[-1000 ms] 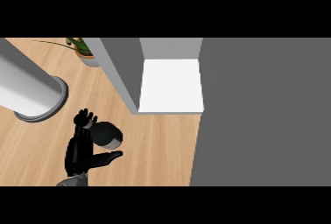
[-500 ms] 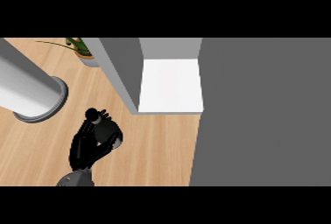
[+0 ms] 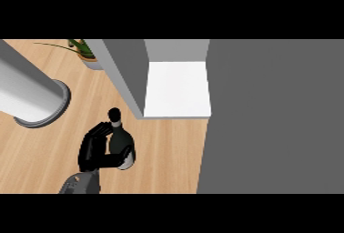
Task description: Pick up the wine, place it into the cabinet and close the cabinet
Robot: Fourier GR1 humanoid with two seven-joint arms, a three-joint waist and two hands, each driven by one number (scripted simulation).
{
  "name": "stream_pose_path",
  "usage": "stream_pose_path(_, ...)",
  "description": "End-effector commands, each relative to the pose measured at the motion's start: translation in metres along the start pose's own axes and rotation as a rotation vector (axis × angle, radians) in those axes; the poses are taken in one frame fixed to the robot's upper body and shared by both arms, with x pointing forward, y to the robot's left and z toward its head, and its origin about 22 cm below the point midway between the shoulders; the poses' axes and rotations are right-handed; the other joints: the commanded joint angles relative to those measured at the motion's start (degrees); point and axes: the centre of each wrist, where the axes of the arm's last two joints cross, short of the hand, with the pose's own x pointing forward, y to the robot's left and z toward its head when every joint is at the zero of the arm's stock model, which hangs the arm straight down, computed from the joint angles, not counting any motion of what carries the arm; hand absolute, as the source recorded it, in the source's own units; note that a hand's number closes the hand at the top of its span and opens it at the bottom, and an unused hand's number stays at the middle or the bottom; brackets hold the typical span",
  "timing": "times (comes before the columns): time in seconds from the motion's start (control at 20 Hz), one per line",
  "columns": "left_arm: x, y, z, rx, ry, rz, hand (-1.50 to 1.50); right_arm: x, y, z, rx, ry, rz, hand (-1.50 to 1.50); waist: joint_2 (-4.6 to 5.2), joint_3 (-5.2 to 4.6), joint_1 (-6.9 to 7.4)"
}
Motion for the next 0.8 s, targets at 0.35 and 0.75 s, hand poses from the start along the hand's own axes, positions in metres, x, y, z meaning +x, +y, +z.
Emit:
stream_pose_path(0.35,0.033,0.062,0.03,-0.048,-0.041,-0.047,1.5,0.013,-0.007,0.012,0.03,-0.055,-0.025,-1.5,-0.03,0.01,0.73)
stream_pose_path(0.75,0.072,0.062,0.014,-0.043,-0.229,-0.095,1.5,0.022,-0.002,0.023,0.027,-0.035,-0.037,-1.5,-0.13,0.0,0.64)
